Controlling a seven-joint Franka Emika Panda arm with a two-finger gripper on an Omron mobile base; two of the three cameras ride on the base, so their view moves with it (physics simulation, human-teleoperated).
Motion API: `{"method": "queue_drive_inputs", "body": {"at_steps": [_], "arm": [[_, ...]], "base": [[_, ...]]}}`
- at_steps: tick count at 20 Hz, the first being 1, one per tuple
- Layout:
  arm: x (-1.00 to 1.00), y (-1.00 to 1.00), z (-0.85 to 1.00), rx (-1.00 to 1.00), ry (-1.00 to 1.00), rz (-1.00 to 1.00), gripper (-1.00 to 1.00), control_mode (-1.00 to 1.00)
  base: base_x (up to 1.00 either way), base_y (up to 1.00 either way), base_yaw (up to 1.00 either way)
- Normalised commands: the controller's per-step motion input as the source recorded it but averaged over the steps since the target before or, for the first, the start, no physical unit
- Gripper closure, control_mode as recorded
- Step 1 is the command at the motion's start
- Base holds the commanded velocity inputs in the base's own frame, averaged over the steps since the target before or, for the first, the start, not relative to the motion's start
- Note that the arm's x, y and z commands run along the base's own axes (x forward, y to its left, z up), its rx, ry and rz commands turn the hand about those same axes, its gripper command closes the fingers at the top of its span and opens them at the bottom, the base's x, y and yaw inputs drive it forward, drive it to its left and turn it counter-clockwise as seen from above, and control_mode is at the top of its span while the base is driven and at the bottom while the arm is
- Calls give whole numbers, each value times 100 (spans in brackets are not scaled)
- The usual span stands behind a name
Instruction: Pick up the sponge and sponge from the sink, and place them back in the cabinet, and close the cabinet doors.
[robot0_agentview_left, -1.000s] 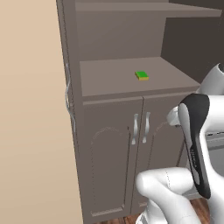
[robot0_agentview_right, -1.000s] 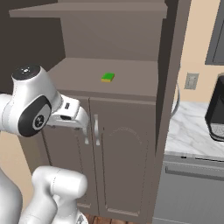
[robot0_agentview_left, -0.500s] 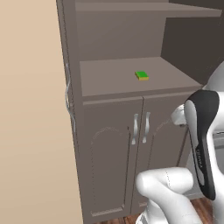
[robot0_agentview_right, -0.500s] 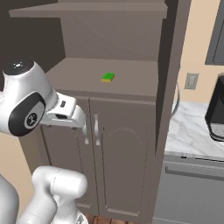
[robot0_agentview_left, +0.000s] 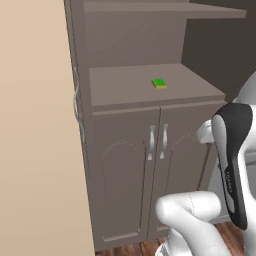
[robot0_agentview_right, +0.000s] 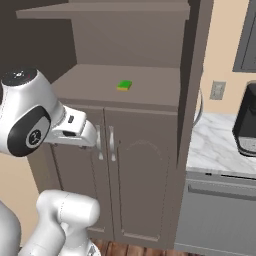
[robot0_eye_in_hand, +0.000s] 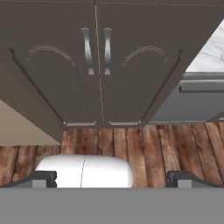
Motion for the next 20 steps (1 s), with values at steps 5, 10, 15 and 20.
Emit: {"method": "queue_drive_inputs", "body": {"at_steps": [5,10,15,20], "arm": [[0,0,0,0,0,0,-100,100],[0,0,0,0,0,0,-100,100],[0,0,0,0,0,0,-100,100],[0,0,0,0,0,0,-100,100]], "base": [[-33,-28,0],[-18,-18,0],[-17,-50,1],[-24,-61,1]]}}
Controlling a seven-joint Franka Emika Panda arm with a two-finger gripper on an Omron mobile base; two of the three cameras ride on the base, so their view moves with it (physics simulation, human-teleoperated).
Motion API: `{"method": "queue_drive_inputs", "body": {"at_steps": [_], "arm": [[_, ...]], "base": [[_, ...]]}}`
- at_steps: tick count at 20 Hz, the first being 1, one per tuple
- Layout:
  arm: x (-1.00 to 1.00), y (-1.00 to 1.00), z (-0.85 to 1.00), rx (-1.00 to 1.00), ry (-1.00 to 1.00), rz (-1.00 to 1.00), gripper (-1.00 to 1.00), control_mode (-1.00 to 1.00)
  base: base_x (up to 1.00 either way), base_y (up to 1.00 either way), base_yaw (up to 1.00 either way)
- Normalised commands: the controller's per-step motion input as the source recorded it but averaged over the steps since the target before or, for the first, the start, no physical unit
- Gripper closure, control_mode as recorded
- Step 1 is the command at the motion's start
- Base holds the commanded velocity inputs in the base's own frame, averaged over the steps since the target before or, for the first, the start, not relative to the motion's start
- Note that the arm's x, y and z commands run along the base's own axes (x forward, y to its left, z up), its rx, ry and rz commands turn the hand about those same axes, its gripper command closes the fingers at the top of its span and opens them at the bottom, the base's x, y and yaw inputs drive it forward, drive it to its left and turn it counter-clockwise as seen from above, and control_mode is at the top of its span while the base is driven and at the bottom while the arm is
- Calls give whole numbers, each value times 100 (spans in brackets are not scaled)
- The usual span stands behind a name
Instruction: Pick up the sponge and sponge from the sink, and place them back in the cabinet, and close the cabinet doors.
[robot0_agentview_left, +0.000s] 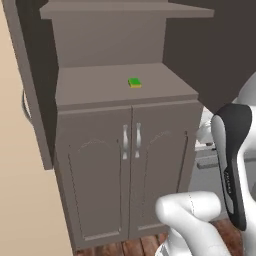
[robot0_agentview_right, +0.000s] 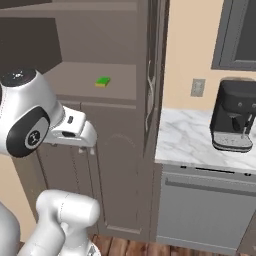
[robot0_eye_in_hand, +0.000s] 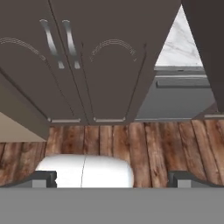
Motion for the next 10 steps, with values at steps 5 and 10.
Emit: {"method": "queue_drive_inputs", "body": {"at_steps": [5,10], "arm": [[0,0,0,0,0,0,-100,100],[0,0,0,0,0,0,-100,100]], "base": [[-40,-47,0],[-44,-36,0]]}}
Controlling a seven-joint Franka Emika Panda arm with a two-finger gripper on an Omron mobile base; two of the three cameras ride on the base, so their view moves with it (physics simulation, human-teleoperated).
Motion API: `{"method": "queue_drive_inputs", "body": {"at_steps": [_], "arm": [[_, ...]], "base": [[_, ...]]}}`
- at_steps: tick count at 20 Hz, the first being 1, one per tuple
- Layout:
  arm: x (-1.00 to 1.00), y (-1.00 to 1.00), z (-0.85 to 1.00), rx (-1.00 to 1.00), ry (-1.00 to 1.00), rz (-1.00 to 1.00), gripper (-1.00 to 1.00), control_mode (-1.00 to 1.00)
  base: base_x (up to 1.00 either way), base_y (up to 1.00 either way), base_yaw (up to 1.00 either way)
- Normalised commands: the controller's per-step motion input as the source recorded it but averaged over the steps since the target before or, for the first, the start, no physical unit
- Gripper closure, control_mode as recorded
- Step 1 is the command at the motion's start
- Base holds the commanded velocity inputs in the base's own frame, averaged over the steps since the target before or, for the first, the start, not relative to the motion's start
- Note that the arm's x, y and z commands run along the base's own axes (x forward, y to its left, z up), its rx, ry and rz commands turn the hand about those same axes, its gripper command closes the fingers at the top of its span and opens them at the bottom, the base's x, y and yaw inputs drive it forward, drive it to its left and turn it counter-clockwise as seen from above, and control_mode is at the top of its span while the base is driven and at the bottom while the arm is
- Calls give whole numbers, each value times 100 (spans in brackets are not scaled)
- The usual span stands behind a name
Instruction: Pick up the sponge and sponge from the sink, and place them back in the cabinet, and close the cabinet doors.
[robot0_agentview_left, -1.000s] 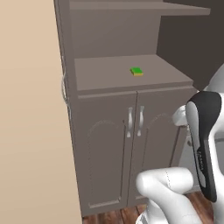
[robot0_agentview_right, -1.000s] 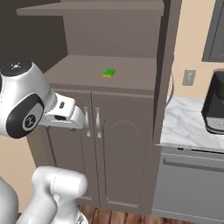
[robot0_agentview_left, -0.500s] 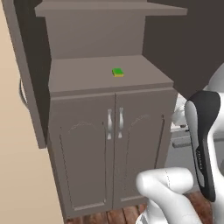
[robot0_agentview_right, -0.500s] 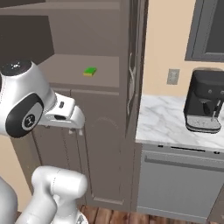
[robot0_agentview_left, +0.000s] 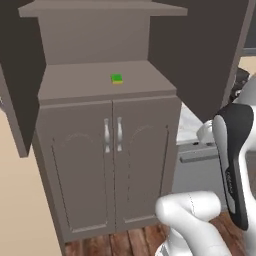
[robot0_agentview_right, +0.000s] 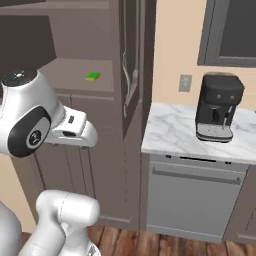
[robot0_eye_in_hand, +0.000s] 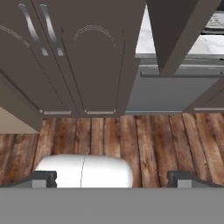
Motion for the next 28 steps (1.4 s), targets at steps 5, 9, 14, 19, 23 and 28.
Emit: {"method": "queue_drive_inputs", "body": {"at_steps": [5,9,14,19,23,28], "arm": [[0,0,0,0,0,0,-100,100],[0,0,0,0,0,0,-100,100],[0,0,0,0,0,0,-100,100],[0,0,0,0,0,0,-100,100],[0,0,0,0,0,0,-100,100],[0,0,0,0,0,0,-100,100]], "base": [[-19,-43,0],[-2,-59,0],[-1,-76,0],[0,-77,0],[0,-75,2],[0,-76,3]]}}
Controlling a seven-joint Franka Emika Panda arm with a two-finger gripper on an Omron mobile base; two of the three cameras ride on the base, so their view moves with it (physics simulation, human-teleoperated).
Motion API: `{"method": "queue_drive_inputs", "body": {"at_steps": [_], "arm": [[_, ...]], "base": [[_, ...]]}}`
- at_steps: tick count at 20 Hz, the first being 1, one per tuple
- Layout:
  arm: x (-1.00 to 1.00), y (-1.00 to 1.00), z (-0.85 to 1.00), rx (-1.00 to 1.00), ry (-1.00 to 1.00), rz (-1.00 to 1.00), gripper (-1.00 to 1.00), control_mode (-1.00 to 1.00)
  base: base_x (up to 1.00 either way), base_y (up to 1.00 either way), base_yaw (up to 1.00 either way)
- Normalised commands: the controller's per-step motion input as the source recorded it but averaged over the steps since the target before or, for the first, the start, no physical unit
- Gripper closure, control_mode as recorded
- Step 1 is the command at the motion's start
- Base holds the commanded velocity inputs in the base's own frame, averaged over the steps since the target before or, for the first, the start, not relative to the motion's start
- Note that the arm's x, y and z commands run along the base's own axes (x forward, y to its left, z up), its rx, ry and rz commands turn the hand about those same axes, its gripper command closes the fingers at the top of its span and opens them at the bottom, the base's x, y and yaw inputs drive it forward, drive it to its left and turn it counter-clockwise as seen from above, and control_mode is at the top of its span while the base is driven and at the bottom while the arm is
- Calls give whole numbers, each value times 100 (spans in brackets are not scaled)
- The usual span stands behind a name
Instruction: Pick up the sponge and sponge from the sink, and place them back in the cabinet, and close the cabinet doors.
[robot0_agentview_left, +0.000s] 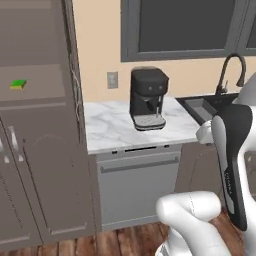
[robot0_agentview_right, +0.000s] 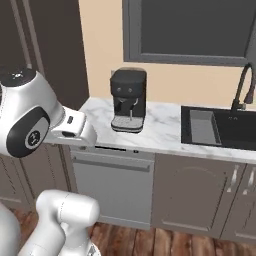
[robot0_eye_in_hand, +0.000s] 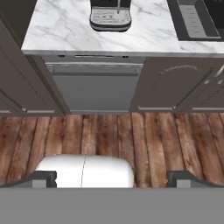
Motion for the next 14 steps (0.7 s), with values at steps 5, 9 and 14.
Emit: {"method": "queue_drive_inputs", "body": {"at_steps": [5,9,14], "arm": [[0,0,0,0,0,0,-100,100],[0,0,0,0,0,0,-100,100],[0,0,0,0,0,0,-100,100]], "base": [[4,-78,5],[14,-79,7],[19,-76,7]]}}
